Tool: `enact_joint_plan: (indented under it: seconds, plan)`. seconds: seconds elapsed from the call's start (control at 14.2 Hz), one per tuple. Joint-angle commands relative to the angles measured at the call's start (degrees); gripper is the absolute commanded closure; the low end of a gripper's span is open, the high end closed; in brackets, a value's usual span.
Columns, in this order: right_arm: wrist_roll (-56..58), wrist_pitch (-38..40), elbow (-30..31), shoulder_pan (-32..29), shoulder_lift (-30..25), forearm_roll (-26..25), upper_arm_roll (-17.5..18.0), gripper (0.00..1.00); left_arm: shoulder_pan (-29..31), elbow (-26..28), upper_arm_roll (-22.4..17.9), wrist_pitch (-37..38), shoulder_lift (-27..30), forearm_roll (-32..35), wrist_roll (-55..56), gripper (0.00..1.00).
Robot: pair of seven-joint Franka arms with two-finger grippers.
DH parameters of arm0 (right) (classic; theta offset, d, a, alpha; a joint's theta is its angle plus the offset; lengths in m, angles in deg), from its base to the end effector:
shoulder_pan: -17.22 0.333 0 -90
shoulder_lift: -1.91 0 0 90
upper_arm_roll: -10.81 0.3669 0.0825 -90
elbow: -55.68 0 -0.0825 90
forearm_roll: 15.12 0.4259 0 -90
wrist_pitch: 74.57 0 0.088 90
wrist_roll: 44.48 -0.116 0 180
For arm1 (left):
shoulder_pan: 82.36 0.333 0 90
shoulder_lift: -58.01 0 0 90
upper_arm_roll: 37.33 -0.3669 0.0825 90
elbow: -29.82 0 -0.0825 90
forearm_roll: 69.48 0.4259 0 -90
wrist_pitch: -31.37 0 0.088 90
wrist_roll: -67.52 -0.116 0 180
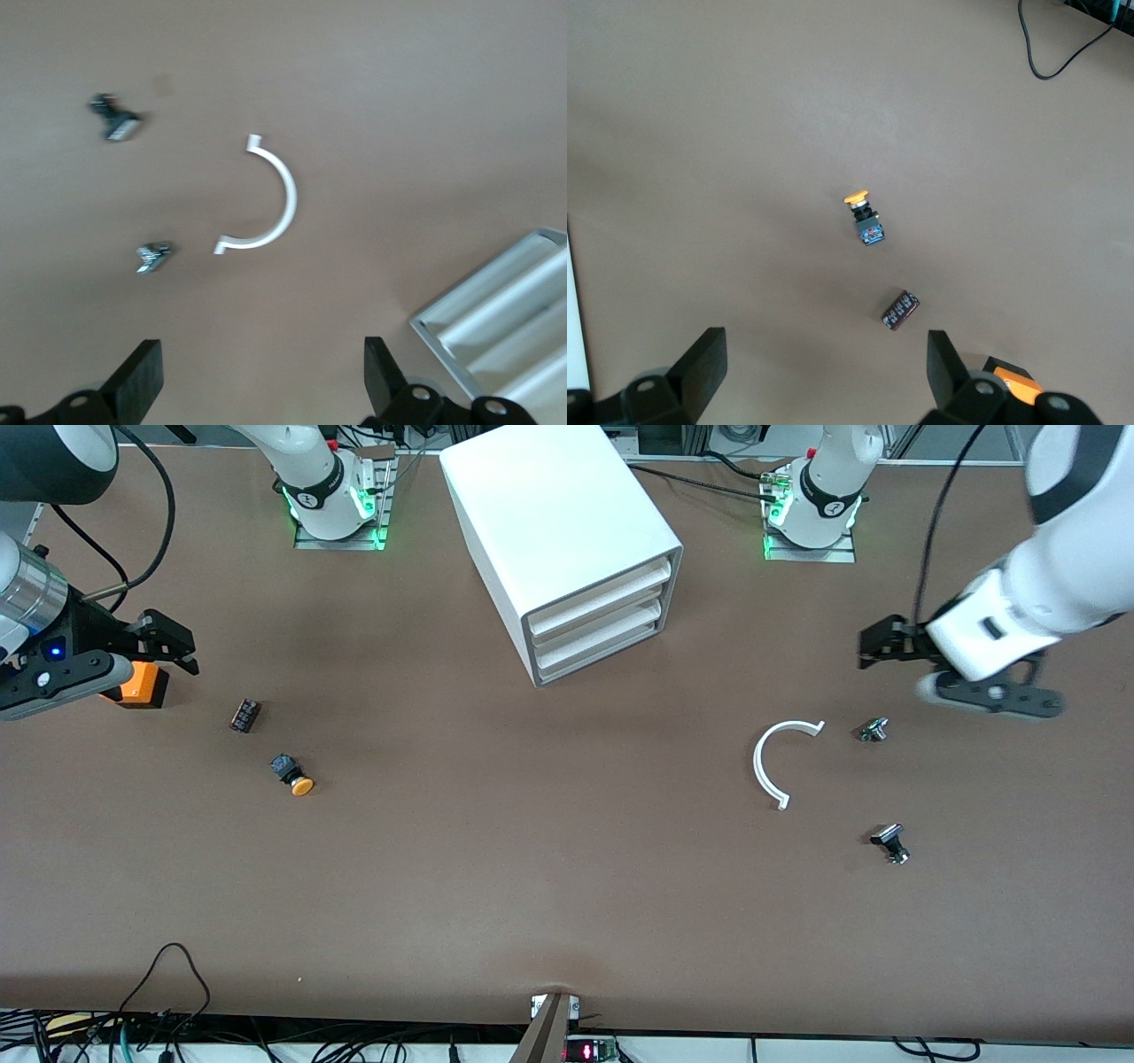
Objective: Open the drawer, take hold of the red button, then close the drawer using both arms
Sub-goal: 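Move the left gripper toward the white cabinet's drawer handle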
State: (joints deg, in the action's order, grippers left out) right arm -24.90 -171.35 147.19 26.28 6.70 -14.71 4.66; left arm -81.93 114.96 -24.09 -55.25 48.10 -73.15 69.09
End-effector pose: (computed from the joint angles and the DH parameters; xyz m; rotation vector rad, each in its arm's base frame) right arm 0.6331 0.0357 0.6120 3.0783 0.6114 0.0133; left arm 0.6298 -0.1381 0.6005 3.0331 -0.2965 -0.2357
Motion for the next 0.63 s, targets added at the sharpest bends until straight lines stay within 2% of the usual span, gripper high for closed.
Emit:
enact_joint_plan:
  seconds: [0.0,0.28,0.56]
  plan:
    - [-0.7,0.3,-1.2,-0.4,0.5,0.7,0.3,0.0,-1.6,-1.6,2.8,0.7,-3.3,-1.1,-0.9,0.0]
    - [-0.7,0.3,-1.2,-0.4,0.5,0.7,0.3,0.0,-3.6,-1.6,6.1,0.9,-9.1,-6.1,-2.1,0.0]
    - [-0.7,0.3,-1.2,-0.5,0.5,0.7,0.3,0.0,-3.7,-1.5,7.3,1.0,-16.5,-16.5,-9.2,0.0]
